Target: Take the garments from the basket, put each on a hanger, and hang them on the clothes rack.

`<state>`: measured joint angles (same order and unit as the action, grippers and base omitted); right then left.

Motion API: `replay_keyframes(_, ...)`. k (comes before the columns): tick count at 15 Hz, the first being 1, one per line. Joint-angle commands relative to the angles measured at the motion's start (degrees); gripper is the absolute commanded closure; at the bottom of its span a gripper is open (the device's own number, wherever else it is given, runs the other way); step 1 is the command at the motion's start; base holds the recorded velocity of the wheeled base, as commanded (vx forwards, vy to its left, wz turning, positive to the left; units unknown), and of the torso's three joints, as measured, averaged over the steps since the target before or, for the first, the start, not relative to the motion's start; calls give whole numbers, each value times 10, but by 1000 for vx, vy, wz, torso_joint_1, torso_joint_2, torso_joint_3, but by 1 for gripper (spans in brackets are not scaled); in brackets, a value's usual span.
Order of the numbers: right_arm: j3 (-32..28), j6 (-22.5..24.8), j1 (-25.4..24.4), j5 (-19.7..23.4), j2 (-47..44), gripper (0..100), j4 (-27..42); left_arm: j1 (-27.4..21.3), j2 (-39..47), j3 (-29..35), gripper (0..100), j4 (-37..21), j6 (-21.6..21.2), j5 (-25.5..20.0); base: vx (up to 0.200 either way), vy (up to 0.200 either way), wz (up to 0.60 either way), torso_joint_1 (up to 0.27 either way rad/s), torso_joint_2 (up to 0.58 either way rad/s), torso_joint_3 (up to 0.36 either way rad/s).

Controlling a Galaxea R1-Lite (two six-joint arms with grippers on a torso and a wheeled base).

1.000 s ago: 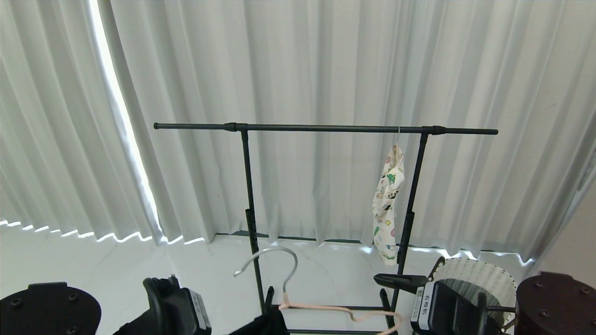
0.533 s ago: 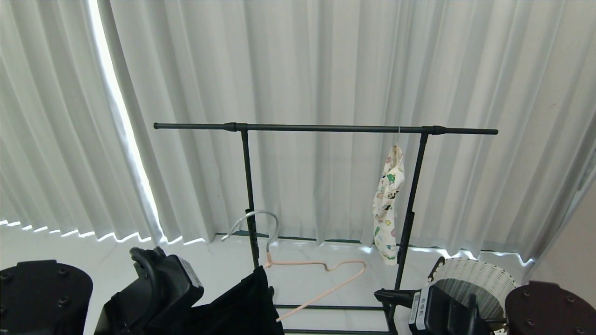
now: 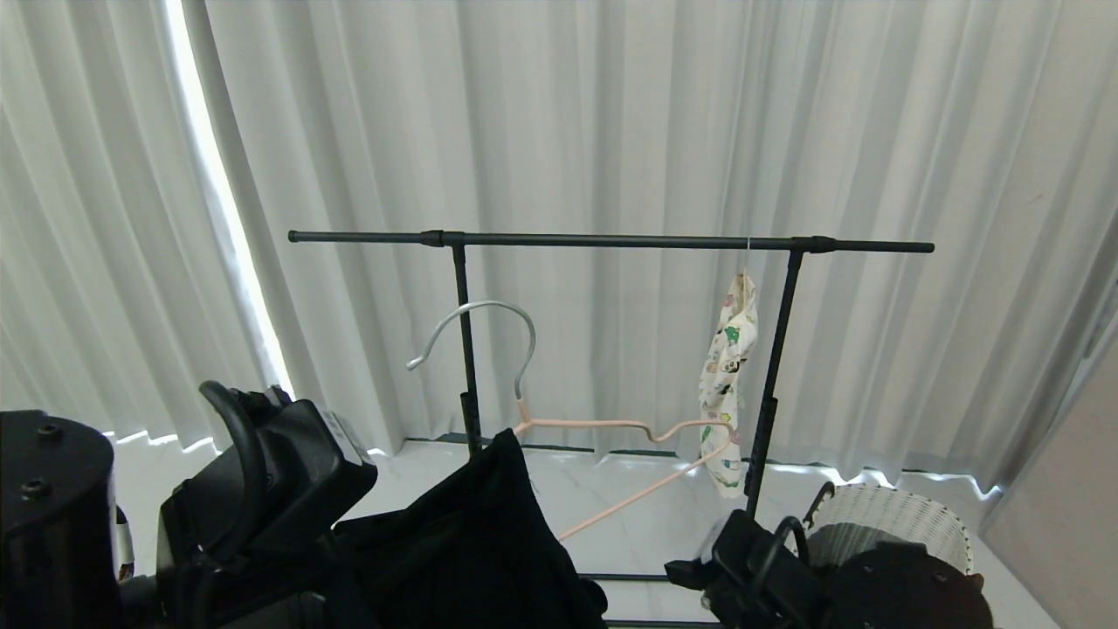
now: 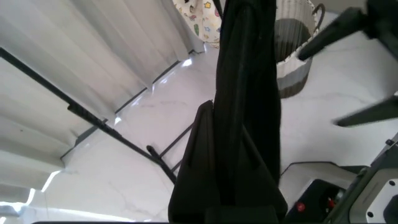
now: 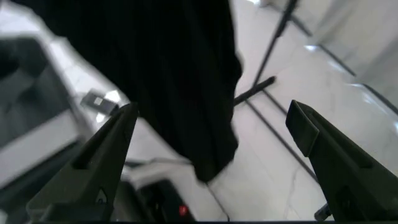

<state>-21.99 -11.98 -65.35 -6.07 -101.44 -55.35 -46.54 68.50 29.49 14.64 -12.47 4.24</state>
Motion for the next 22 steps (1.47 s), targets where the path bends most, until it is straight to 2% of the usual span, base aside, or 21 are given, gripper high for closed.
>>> replay_keyframes(1,-42,-16,15,-12,-41,0,0,-4,1,1,100,0,0,0,0,0,0,0,0,0)
replay_keyframes(5,-64,-18,43,-16,-49,0,0,-7,1,1,100,0,0,0,0,0,0,0,0,0)
replay_keyframes(10,-55,-17,49,-19,-47,0,0,-5,1,-3,100,0,0,1,0,0,0,0,0,0)
replay_keyframes(12,-51,-18,53,-42,-47,0,0,-5,0,-4,100,0,0,1,0,0,0,0,0,0)
replay_keyframes(17,-71,-17,55,-43,-47,0,-1,-6,1,-1,100,0,1,1,0,0,0,0,0,0)
replay_keyframes(19,-93,-16,51,-42,-52,0,-1,-18,0,-1,100,0,1,0,0,0,0,0,0,0)
replay_keyframes(22,-111,-17,15,-41,-67,0,-1,-20,4,0,100,0,1,0,0,0,0,0,0,0)
